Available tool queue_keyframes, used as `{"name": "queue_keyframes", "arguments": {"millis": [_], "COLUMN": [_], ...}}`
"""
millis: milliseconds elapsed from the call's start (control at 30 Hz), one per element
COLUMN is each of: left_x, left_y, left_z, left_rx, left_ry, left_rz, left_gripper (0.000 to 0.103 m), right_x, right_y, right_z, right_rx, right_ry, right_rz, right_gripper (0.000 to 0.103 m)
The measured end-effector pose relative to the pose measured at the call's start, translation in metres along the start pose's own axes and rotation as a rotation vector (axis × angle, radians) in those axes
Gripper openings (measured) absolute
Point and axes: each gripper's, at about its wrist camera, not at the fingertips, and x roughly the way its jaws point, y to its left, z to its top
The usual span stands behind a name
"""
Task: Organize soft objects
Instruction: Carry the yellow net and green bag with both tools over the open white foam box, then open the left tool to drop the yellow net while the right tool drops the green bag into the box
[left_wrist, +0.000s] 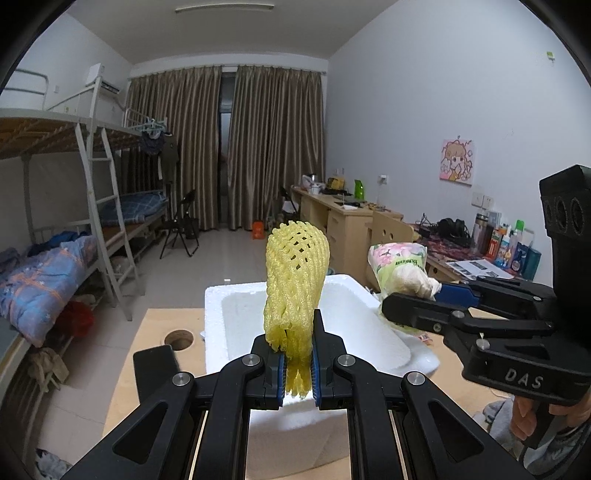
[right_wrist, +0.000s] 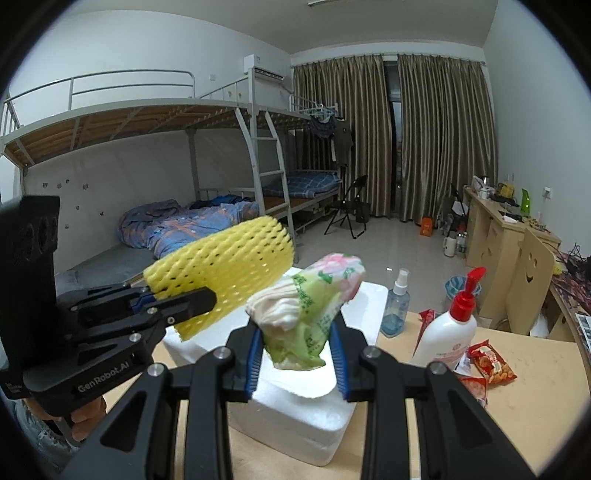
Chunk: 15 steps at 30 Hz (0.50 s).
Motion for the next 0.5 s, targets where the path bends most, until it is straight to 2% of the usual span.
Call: {"name": "queue_keyframes", "arguments": {"millis": [333, 500], "left_x": [0.037, 0.045], "left_y": [0.007, 0.011], "left_z": [0.001, 0.002], "left_rx": [-0.005, -0.004], "left_ry": [0.077, 0.085], "left_rz": [-0.036, -0.039], "left_gripper": [0.011, 0.011], "right_x": [0.010, 0.011], "right_y": [0.001, -0.002], "right_z": [0.002, 0.004], "right_rx": [-0.014, -0.005], "right_ry": [0.027, 0.029], "right_rz": [-0.008, -0.013], "right_gripper": [0.037, 0.037]}}
